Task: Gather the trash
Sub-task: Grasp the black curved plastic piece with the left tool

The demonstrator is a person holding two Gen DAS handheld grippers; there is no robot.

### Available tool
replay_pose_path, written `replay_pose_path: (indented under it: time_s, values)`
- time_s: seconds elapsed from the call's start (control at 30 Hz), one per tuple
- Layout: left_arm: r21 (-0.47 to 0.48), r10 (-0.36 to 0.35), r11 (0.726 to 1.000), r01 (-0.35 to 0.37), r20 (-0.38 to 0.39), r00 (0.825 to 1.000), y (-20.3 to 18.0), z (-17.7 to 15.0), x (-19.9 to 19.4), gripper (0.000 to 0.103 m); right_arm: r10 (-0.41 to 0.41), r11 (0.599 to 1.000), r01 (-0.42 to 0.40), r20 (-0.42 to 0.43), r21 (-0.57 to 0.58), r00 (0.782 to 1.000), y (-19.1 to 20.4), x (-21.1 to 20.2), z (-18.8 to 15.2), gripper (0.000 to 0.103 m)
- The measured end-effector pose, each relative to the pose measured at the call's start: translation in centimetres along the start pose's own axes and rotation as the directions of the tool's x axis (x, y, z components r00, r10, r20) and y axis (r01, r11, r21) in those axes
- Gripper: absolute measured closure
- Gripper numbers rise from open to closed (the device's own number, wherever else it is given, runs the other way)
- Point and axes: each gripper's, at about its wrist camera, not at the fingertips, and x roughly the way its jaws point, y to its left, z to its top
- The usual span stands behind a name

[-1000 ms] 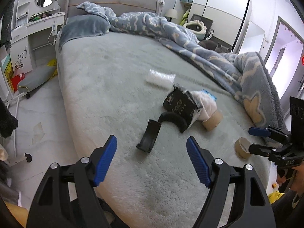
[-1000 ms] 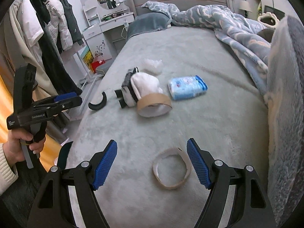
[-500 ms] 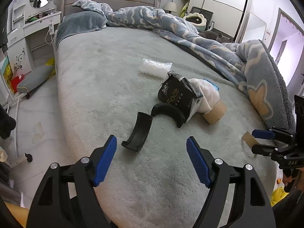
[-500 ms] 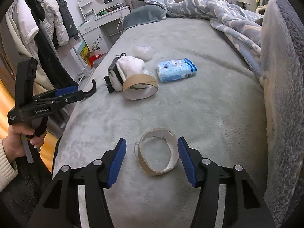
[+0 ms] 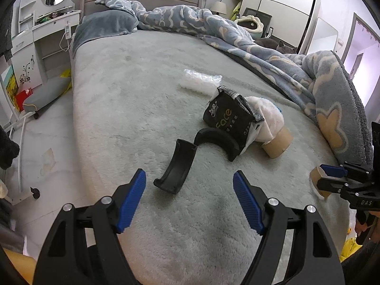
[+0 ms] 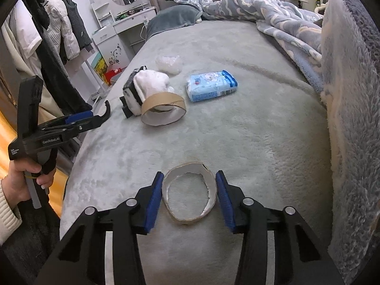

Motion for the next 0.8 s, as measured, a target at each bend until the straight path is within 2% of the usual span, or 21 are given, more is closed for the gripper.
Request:
replay_pose_path:
  time_s: [0.17,0.27,0.37,0.43,0.7,0.8]
  values:
    - [-0.010,-0.010,1.000,0.010,-0.001,1.000,0.0,0.2,0.5,0.025,0.011,1.000,-0.011,-0.020,0.014,1.000,-0.2,0.4,0.0,0.059]
    - [-0.020,-0.017,1.000,0.017,-0.004,1.000,0.1,0.3,0.8,0.025,0.008,1.000,-0.008,-0.003,-0.002,1.000,0.2,0.1,0.1,0.059]
    - [-0.017,0.005,1.000,-0.005,-0.009,1.000,0.1,0.3,1.2,0.029,0.025,1.000,-0.025,0.021,0.011,0.999,0.0,-0.4,0.4,0.059]
    - [-0.005,0.031,1.000,-0.031,-0.002,1.000,0.1,0.4,1.3,0.036,0.036,0.999,-0.037,0.030,0.023,0.999,-0.1,-0.5,0.5,0.059]
    - [-0.001,0.022,1.000,-0.022,0.006,1.000,0.1,1.2,2.2,0.043,0.052,0.998,-0.052,0.025,0.019,0.998,0.0,0.0,0.7,0.059]
    - [0.000,0.029,1.000,-0.029,-0.004,1.000,0.1,1.4,2.8,0.049,0.055,0.998,-0.056,0.025,0.020,0.998,0.0,0.0,0.7,0.059]
